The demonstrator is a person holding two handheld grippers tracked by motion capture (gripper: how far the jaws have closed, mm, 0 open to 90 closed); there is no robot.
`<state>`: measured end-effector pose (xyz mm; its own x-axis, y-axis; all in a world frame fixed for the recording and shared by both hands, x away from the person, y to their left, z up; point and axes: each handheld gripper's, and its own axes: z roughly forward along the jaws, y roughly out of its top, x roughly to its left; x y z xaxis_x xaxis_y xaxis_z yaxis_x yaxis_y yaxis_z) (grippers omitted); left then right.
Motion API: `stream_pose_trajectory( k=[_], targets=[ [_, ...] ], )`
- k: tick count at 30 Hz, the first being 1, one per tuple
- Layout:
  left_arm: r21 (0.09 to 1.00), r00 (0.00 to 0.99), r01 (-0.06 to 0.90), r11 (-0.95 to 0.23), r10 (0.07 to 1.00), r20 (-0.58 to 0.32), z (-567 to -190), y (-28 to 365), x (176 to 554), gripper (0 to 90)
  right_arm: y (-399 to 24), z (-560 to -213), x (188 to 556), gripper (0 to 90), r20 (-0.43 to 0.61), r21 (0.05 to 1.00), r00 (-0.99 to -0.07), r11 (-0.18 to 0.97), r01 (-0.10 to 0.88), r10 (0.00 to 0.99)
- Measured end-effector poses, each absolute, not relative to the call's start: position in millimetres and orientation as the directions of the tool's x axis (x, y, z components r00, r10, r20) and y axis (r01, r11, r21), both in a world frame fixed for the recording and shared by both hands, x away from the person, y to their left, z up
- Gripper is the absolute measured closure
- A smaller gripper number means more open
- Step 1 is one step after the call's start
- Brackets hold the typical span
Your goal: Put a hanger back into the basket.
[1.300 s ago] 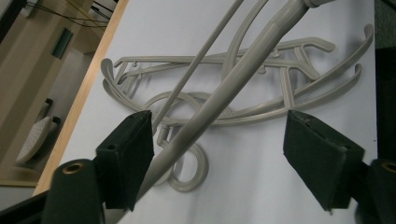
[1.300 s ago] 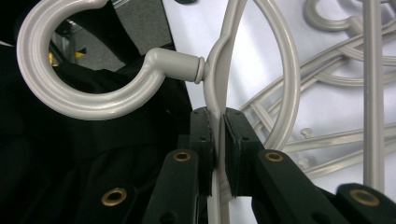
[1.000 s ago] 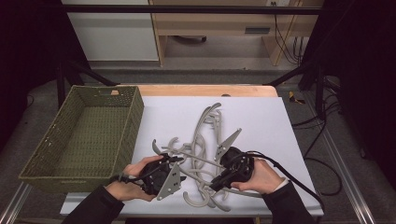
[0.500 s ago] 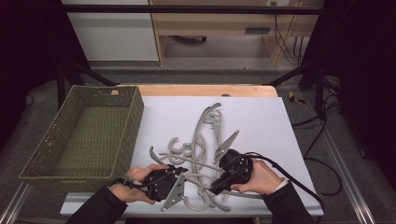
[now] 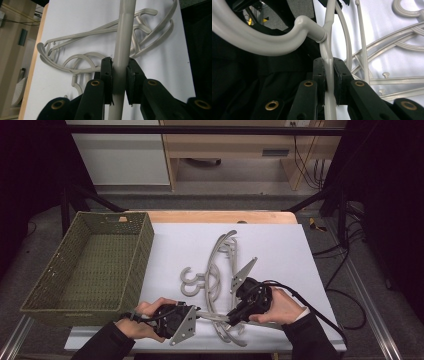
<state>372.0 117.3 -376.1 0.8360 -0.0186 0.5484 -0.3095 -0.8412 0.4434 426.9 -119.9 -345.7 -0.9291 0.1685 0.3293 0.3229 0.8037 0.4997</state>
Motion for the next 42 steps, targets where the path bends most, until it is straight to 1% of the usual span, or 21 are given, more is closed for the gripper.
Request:
stream_pose_trajectory(
  k=[5, 11, 14, 17, 18, 19, 20, 21, 22, 23, 24, 25, 26, 28, 31, 33, 34, 37, 38, 39, 42],
  targets=[
    [0.450, 0.860, -0.279, -0.848, -0.013, 0.510, -375, 117, 373, 79.1, -120, -345, 429, 80.6, 0.328, 0.499, -0.930, 0.805, 0.319, 0.165],
    [0.485, 0.884, -0.240, -0.841, 0.017, 0.467, -370, 117, 374, 79.4, -122, -342, 429, 77.3, 0.301, 0.510, -0.936, 0.798, 0.320, 0.183],
    [0.515, 0.902, -0.186, -0.837, 0.063, 0.428, -368, 117, 374, 79.5, -124, -339, 429, 73.2, 0.276, 0.533, -0.939, 0.780, 0.327, 0.205],
    [0.524, 0.906, -0.161, -0.836, 0.086, 0.415, -367, 118, 374, 79.5, -127, -338, 429, 70.7, 0.251, 0.550, -0.942, 0.768, 0.328, 0.223],
    [0.547, 0.909, -0.121, -0.829, 0.129, 0.397, -368, 120, 375, 79.5, -130, -337, 429, 65.6, 0.225, 0.573, -0.947, 0.755, 0.318, 0.229],
    [0.549, 0.910, -0.105, -0.829, 0.142, 0.390, -367, 121, 377, 79.5, -131, -336, 429, 62.9, 0.214, 0.583, -0.948, 0.748, 0.317, 0.236],
    [0.549, 0.910, -0.105, -0.829, 0.142, 0.390, -367, 121, 377, 79.6, -131, -336, 429, 62.9, 0.214, 0.583, -0.948, 0.748, 0.317, 0.236],
    [0.559, 0.911, -0.087, -0.824, 0.161, 0.380, -367, 122, 378, 79.6, -133, -335, 429, 59.4, 0.199, 0.595, -0.948, 0.738, 0.318, 0.248],
    [0.562, 0.912, -0.065, -0.824, 0.180, 0.370, -366, 124, 379, 79.6, -137, -333, 429, 51.3, 0.154, 0.641, -0.945, 0.699, 0.318, 0.288],
    [0.571, 0.909, -0.031, -0.820, 0.214, 0.357, -366, 127, 382, 79.6, -141, -332, 429, 48.3, 0.133, 0.662, -0.945, 0.682, 0.310, 0.300],
    [0.571, 0.909, -0.031, -0.820, 0.214, 0.357, -366, 127, 382, 79.6, -141, -332, 429, 48.3, 0.133, 0.662, -0.945, 0.682, 0.310, 0.300],
    [0.590, 0.907, 0.008, -0.808, 0.254, 0.336, -366, 130, 384, 79.6, -148, -330, 429, 40.2, 0.097, 0.718, -0.932, 0.624, 0.309, 0.350],
    [0.598, 0.905, 0.028, -0.801, 0.274, 0.326, -365, 131, 386, 79.6, -152, -329, 429, 38.1, 0.077, 0.737, -0.921, 0.601, 0.311, 0.382],
    [0.614, 0.900, 0.059, -0.787, 0.309, 0.308, -364, 133, 388, 79.6, -160, -329, 430, 27.3, 0.040, 0.790, -0.899, 0.537, 0.296, 0.437],
    [0.640, 0.890, 0.103, -0.761, 0.358, 0.282, -361, 137, 392, 79.6, -169, -330, 431, 15.5, -0.019, 0.841, -0.848, 0.467, 0.274, 0.530],
    [0.649, 0.888, 0.118, -0.752, 0.372, 0.269, -359, 138, 394, 79.6, -174, -332, 430, 12.7, -0.038, 0.861, -0.818, 0.435, 0.265, 0.574],
    [0.657, 0.884, 0.130, -0.743, 0.386, 0.262, -358, 139, 395, 79.6, -174, -332, 430, 12.7, -0.038, 0.861, -0.818, 0.435, 0.265, 0.574],
    [0.679, 0.870, 0.167, -0.715, 0.431, 0.240, -355, 142, 399, 79.6, -183, -337, 426, 8.7, -0.025, 0.895, -0.767, 0.356, 0.268, 0.641],
    [0.690, 0.863, 0.184, -0.700, 0.451, 0.228, -354, 142, 400, 79.6, -183, -337, 426, 8.7, -0.025, 0.895, -0.767, 0.356, 0.268, 0.641],
    [0.703, 0.849, 0.207, -0.680, 0.482, 0.216, -351, 145, 404, 79.6, -187, -339, 422, 7.3, -0.026, 0.903, -0.745, 0.335, 0.268, 0.666],
    [0.714, 0.840, 0.227, -0.663, 0.504, 0.201, -348, 146, 407, 79.6, -191, -342, 419, 6.5, -0.028, 0.906, -0.735, 0.327, 0.267, 0.678]
  ],
)
